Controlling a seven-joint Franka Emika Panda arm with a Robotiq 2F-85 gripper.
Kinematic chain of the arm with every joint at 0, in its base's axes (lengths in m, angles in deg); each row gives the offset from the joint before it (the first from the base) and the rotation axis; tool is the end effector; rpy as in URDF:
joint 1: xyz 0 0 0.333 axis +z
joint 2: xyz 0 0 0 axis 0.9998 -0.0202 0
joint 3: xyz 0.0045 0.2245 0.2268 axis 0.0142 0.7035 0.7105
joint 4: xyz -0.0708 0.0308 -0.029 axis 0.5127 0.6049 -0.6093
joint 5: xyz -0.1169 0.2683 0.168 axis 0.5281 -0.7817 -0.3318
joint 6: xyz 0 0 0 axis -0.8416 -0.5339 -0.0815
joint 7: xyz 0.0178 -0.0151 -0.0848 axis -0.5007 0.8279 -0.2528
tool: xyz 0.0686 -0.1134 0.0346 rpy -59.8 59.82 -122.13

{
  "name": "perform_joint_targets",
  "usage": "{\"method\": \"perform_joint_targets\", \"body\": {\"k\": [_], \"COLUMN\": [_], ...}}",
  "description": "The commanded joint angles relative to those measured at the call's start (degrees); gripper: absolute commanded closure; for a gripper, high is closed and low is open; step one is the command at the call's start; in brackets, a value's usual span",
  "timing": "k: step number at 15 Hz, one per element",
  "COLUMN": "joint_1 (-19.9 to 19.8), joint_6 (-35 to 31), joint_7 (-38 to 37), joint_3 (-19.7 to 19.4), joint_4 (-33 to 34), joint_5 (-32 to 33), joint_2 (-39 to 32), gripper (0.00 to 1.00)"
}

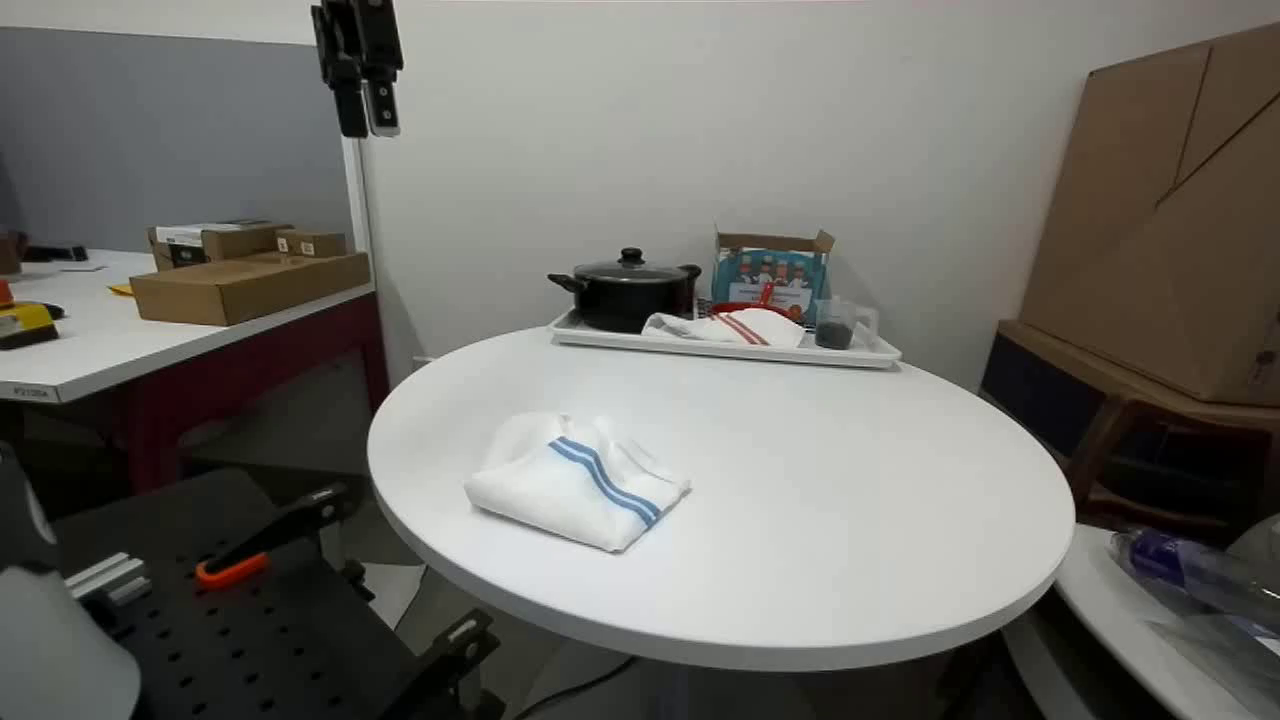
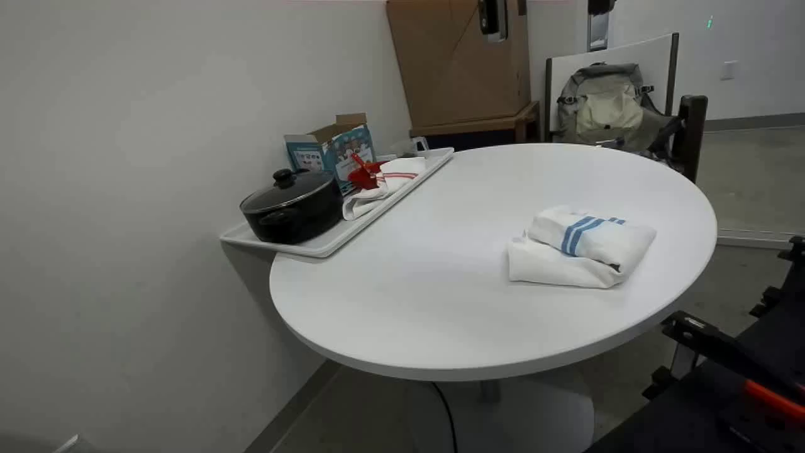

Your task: Use the white towel to wipe the table in circular motion.

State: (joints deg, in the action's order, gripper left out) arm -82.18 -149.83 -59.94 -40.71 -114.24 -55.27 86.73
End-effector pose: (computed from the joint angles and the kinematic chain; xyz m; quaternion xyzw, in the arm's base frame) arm 0.2512 0.1404 0.4418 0.9945 -0.0956 0.0395 0.0158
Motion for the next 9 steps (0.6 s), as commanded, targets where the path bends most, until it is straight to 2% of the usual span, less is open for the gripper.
{"method": "perform_joint_targets", "body": {"k": [1, 5, 9], "joint_1": [0.3, 0.3, 3.9], "joint_6": [0.1, 0.1, -2.4], "joint_7": [-0.2, -0.2, 12.3], "joint_3": [-0.3, -0.3, -5.6], "joint_4": [0.1, 0.1, -0.6], "joint_5": [0.3, 0.3, -0.4], "joint_2": [-0.1, -0.1, 1.9], "gripper": [0.00, 0.00, 0.00]}}
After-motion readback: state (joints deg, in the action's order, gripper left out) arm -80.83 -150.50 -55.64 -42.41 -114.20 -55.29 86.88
